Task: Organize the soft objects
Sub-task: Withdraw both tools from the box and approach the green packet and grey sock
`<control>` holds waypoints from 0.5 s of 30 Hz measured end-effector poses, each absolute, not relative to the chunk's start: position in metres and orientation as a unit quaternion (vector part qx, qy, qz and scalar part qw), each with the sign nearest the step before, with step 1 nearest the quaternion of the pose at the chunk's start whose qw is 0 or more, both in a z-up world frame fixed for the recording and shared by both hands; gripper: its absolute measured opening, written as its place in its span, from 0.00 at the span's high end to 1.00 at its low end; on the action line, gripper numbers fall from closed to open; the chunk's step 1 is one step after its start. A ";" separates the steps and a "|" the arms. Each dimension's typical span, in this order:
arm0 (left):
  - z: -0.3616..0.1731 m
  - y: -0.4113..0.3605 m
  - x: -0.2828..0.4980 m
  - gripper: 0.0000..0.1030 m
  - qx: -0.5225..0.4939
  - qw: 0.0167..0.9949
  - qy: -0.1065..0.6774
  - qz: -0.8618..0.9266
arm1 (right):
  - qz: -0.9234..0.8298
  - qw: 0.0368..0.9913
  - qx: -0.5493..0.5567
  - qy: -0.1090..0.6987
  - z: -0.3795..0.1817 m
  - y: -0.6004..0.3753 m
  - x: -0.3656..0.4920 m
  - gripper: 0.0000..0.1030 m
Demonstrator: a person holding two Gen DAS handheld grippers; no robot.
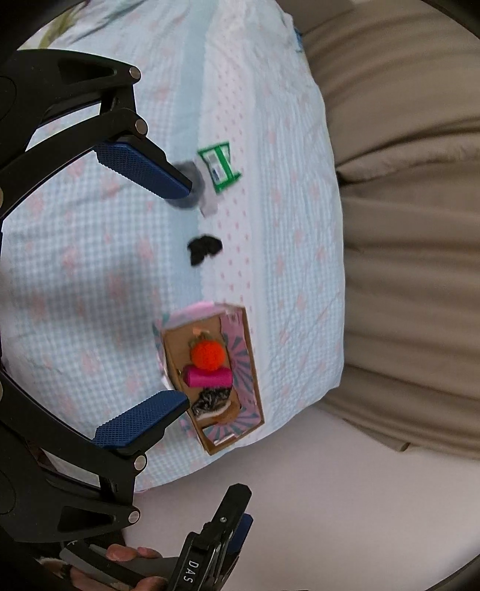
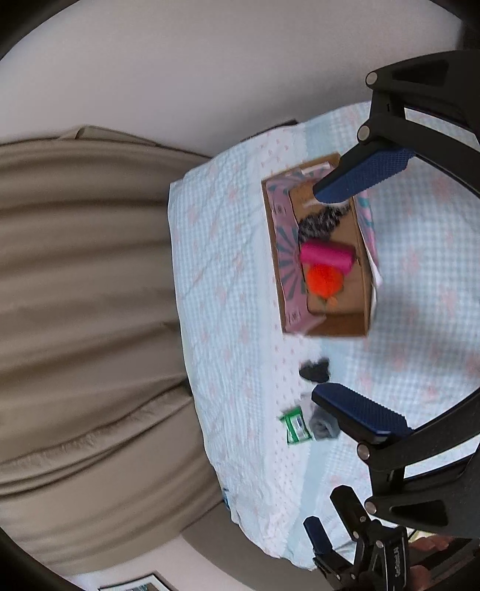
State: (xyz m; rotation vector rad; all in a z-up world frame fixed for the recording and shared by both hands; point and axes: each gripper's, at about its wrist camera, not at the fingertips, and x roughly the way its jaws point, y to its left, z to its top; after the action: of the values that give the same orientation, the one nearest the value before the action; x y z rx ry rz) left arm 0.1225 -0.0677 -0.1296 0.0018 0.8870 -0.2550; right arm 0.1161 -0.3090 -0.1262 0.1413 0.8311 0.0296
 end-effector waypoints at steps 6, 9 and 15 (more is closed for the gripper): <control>-0.128 -0.001 0.104 0.00 -0.015 0.901 0.420 -0.106 | -0.002 0.920 0.048 0.389 -0.115 -0.255 0.100 0.05; -0.129 0.036 0.102 0.00 -0.024 0.900 0.424 -0.097 | 0.013 0.921 0.046 0.386 -0.115 -0.224 0.099 0.05; -0.133 0.106 0.117 0.00 -0.038 0.896 0.433 -0.090 | 0.031 0.917 0.067 0.393 -0.125 -0.168 0.106 0.05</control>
State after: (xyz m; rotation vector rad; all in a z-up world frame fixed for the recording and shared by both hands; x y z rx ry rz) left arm 0.1169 0.1059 -0.1329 -0.0797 0.8970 -0.1861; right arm 0.1060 -0.1685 -0.1249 0.1371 0.8076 0.0648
